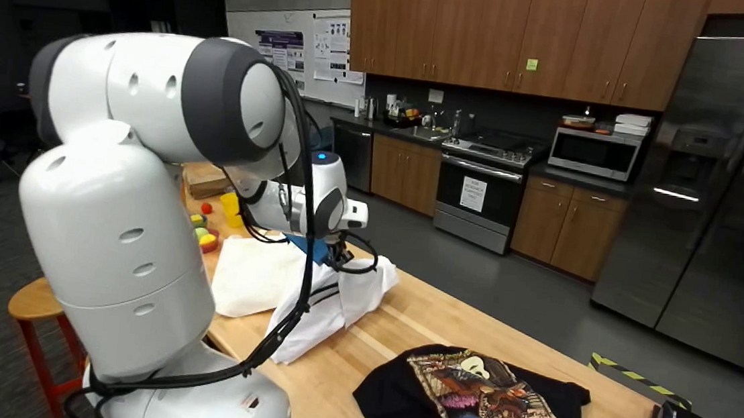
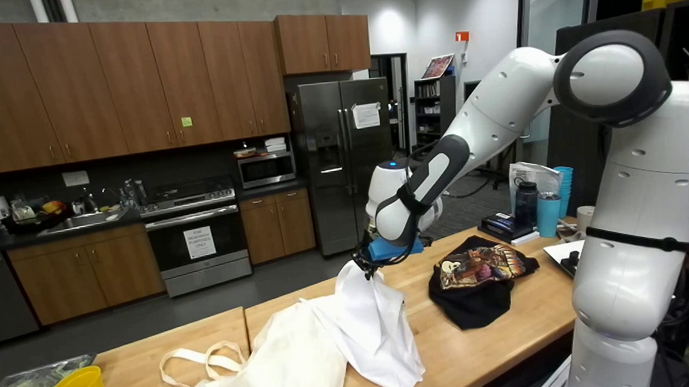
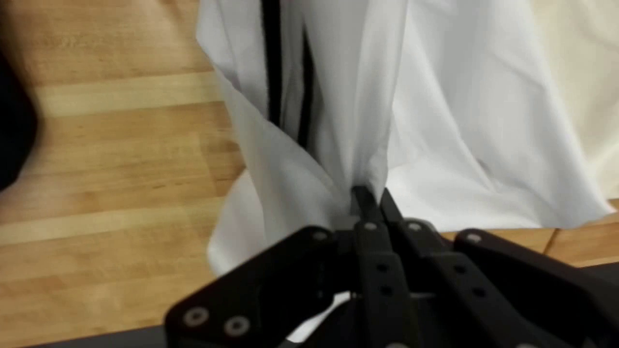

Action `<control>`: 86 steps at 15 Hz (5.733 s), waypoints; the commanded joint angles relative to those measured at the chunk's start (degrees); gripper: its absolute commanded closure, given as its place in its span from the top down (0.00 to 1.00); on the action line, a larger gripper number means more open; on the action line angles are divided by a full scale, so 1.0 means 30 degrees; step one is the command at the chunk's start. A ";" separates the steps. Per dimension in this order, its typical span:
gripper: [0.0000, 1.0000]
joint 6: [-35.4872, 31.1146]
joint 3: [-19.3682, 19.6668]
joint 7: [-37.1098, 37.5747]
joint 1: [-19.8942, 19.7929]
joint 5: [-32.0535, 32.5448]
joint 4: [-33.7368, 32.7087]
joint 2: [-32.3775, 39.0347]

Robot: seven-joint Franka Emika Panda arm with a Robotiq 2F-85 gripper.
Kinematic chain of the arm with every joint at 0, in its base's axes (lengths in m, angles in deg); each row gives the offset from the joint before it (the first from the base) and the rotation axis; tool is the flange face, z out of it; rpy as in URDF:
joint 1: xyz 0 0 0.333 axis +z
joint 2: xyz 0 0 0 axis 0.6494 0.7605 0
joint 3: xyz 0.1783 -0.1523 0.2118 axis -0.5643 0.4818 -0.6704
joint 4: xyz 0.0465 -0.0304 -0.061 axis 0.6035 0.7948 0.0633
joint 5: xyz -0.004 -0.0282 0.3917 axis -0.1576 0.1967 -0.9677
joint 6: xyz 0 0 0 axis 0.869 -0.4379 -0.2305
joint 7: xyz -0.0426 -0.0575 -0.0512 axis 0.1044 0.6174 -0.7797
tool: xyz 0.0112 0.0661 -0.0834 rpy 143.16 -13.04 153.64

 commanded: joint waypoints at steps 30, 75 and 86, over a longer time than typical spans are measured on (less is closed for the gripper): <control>0.98 0.5991 0.0658 0.2643 0.7234 0.6855 -1.1364 0.6192; 1.00 0.5894 -0.0446 -0.4677 0.0183 -0.1801 0.0369 -0.2686; 1.00 0.9497 0.3904 -0.3840 -0.4743 -0.2533 0.2313 -1.0573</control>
